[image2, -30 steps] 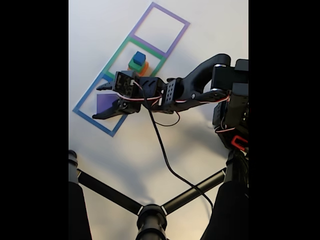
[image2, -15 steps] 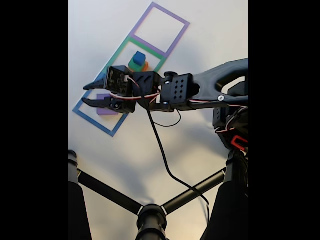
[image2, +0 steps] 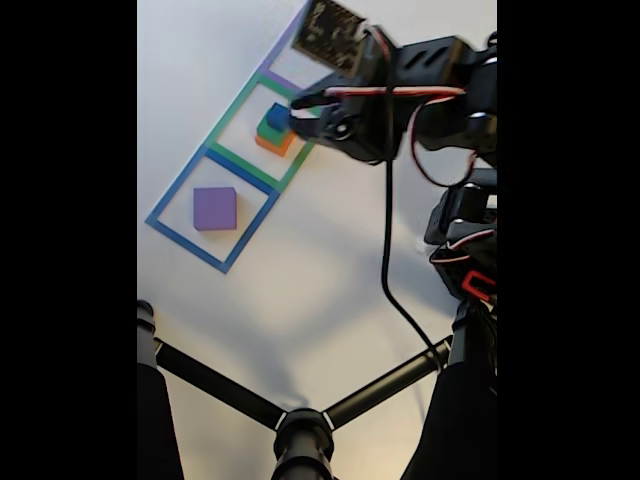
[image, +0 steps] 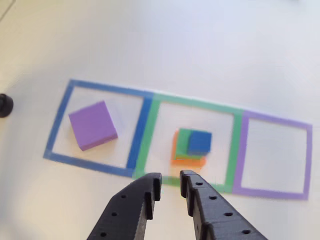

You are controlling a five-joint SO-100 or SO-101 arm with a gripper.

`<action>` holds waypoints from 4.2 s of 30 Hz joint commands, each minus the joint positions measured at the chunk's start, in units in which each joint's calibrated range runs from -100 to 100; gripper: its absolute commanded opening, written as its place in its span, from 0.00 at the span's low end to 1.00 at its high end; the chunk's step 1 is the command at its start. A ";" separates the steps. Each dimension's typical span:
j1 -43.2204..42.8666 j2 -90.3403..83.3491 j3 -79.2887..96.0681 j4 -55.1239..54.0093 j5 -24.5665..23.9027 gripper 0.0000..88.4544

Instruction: Tower of hanoi

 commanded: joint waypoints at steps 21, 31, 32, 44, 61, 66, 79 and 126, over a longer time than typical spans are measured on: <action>25.31 -11.73 4.07 8.23 0.00 0.22; 26.53 -17.82 29.24 -13.05 0.00 0.32; 26.30 -18.46 32.24 -16.05 0.00 0.33; 24.78 -21.58 58.87 -48.59 0.00 0.39; 18.37 -14.69 70.50 -72.46 0.00 0.42; 18.98 -10.44 70.41 -76.35 0.00 0.42; 18.91 11.19 70.59 -99.09 0.00 0.41; 12.96 37.47 60.14 -115.93 0.00 0.32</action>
